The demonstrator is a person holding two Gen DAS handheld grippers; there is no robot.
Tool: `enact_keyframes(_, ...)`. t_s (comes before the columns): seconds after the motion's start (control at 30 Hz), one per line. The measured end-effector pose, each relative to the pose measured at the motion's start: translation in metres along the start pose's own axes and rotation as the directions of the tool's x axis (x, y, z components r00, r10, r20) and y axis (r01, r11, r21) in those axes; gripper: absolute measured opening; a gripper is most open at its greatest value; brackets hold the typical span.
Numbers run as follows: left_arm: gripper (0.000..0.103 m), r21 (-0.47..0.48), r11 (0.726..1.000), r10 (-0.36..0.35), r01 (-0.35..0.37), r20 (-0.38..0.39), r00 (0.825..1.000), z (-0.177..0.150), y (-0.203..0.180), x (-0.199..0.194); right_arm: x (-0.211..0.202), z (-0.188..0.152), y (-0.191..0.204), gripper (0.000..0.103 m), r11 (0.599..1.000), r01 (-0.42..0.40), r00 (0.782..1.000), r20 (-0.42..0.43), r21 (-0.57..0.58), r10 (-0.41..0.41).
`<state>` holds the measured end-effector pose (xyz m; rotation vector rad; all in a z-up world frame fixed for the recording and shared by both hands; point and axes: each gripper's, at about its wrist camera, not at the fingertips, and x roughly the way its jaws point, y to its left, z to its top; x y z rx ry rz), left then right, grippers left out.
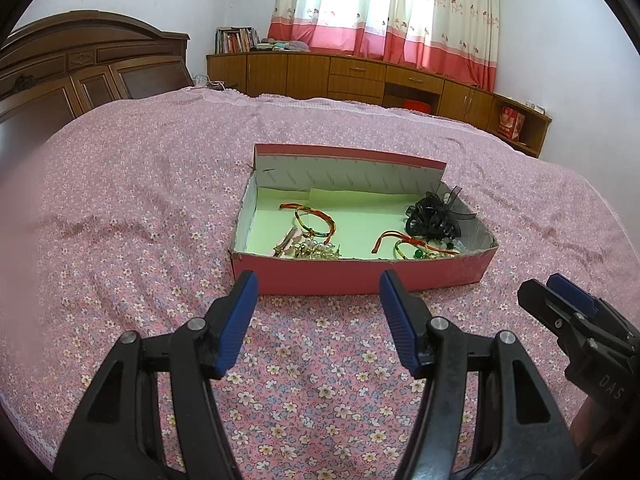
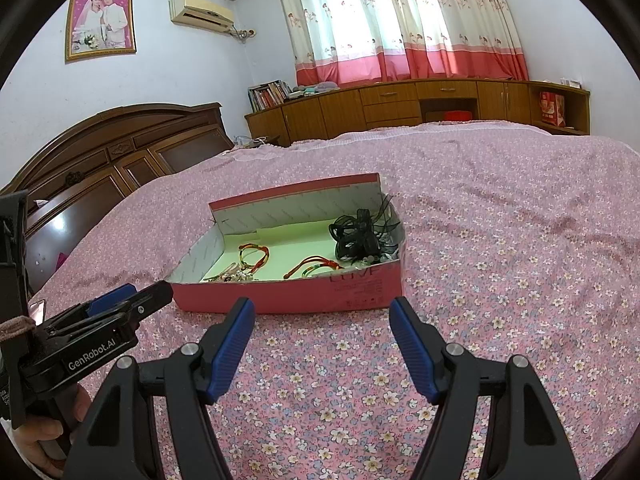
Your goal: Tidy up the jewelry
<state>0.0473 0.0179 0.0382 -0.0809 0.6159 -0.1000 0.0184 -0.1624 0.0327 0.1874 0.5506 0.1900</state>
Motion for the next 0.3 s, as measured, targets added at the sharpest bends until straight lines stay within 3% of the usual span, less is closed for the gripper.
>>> enact_keyframes(0.3, 0.055, 0.003, 1.000, 0.003, -0.003, -0.008, 1.000, -0.0025, 0.0000, 0.0030, 0.0004, -0.0068, 0.0020, 0.072, 1.000, 0.000, 1.000, -0.003, 0.003, 0.000)
